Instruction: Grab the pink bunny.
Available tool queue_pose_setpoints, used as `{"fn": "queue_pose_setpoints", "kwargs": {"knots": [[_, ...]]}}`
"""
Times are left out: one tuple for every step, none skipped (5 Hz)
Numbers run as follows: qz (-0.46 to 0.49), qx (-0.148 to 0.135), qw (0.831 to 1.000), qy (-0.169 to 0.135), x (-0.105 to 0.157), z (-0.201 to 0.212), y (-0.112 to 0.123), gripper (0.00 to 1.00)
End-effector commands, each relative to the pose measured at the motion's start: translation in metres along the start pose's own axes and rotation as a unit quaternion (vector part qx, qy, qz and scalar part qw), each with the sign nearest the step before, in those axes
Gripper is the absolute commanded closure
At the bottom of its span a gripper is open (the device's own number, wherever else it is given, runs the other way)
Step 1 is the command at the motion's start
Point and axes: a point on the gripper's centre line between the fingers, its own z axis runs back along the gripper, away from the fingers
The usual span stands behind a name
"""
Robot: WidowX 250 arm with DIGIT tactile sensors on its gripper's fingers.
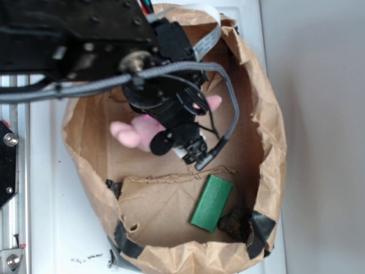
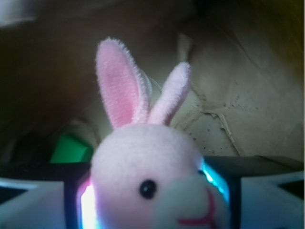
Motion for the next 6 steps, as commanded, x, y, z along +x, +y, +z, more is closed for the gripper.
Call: {"fn": "queue_pose_setpoints", "kwargs": {"knots": [[-0.184, 0.001, 0.981, -0.057, 0.010, 0.055, -0.028, 1.00], [-0.241, 0.037, 0.968, -0.064, 0.007, 0.064, -0.045, 1.00], [-0.273, 0.054, 0.958, -0.064, -0.002, 0.074, -0.049, 1.00], [-0.273, 0.067, 0.959, -0.040, -0.005, 0.081, -0.049, 1.00], [-0.248, 0.073, 0.966, -0.007, 0.007, 0.083, -0.046, 1.00], [-0.231, 0.075, 0.969, -0.043, 0.011, 0.080, -0.046, 0.00]]}}
